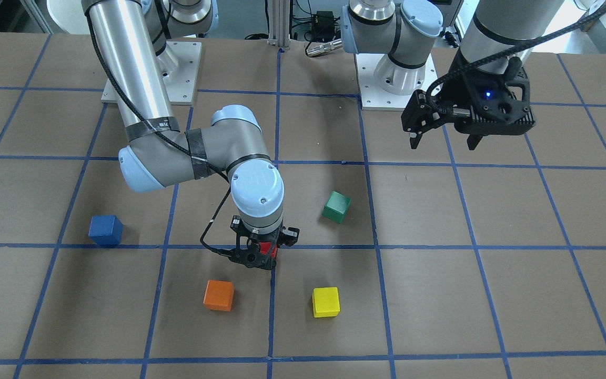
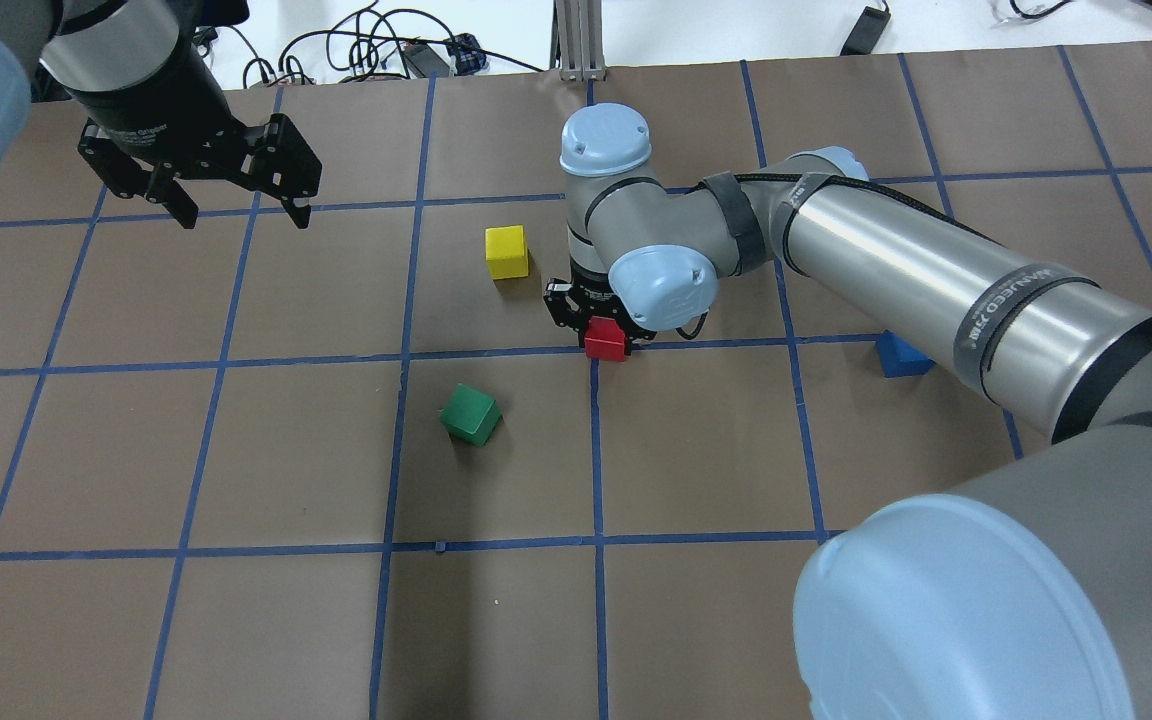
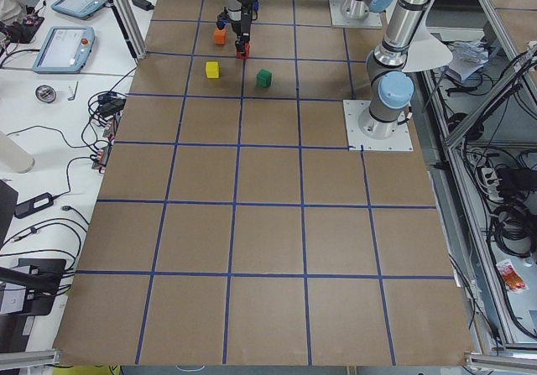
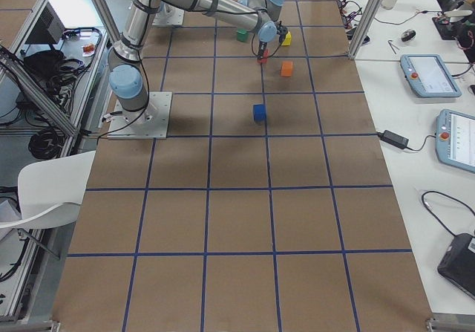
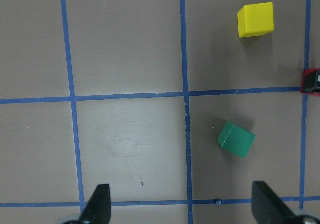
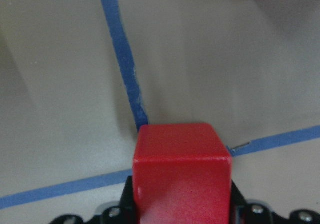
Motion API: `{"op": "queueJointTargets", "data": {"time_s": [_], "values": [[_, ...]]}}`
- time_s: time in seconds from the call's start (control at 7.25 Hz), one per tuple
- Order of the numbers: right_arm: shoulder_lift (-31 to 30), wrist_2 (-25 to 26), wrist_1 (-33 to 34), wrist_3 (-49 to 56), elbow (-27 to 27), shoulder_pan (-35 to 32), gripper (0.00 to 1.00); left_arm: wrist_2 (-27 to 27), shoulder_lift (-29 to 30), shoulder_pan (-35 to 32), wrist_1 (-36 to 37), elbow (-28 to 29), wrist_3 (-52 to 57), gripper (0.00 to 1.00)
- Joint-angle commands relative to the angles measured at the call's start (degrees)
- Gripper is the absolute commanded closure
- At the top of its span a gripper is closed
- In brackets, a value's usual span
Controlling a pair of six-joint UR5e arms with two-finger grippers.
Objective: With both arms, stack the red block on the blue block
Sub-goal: 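Lower the right gripper over the red cube and close on it, then lift the red cube with the right gripper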
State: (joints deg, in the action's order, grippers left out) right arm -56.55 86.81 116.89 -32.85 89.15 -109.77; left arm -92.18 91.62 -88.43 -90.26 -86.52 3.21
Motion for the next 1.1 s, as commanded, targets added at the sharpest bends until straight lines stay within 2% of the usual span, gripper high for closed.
{"op": "queueJointTargets", "data": {"time_s": [0.0, 0.28, 0.55, 0.97], "values": [[-3.90, 0.29, -6.62, 0.32, -1.60, 0.77, 1.00, 0.07, -0.04, 0.01, 0.00, 0.12, 0.04, 0.00], [-8.91, 0.99, -16.13, 2.68, -3.54, 4.54, 1.00, 0.07, -0.04, -0.08, 0.00, 0.03, 0.04, 0.00], [-15.32, 2.39, -24.65, 15.10, -2.58, 11.47, 1.00, 0.07, -0.13, -0.08, 0.00, -0.05, 0.04, 0.00], [-20.07, 3.01, -26.37, 33.49, 2.76, 21.31, 1.00, 0.24, -0.04, -0.08, 0.00, 0.03, 0.04, 0.00]]}}
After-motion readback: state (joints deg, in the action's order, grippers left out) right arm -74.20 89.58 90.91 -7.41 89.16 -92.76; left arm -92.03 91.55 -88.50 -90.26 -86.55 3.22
